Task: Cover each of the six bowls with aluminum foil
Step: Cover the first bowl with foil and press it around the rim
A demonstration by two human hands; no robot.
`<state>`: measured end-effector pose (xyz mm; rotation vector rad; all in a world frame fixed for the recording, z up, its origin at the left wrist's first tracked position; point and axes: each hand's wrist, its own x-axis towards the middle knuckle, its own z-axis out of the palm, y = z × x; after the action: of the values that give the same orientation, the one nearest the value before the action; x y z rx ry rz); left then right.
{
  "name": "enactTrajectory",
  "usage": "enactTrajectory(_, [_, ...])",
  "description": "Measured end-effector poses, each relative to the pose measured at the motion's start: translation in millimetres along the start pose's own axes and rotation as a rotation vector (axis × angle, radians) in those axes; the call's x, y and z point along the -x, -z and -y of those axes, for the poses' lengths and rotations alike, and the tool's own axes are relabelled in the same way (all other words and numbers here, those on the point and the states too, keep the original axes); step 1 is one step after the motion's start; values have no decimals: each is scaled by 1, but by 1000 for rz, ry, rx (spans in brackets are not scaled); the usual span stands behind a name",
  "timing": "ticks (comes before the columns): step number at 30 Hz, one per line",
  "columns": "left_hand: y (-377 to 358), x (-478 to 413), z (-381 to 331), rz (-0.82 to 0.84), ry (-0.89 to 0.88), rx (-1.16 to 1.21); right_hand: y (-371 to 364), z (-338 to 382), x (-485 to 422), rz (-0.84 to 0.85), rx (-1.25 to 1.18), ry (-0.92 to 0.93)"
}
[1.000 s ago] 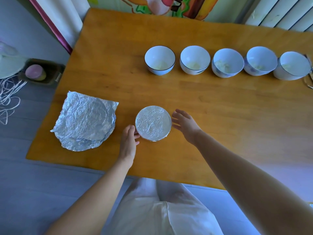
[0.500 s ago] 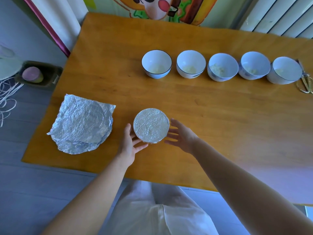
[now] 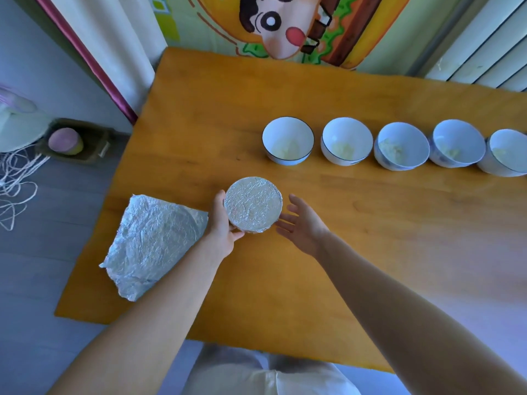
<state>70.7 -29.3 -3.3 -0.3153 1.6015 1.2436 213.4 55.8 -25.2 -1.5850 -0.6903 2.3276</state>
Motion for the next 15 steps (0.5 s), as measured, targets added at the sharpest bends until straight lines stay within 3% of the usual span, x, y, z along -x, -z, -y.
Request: enactTrajectory(15, [10, -105, -161, 22, 89, -99, -125, 48, -82, -27, -218, 55])
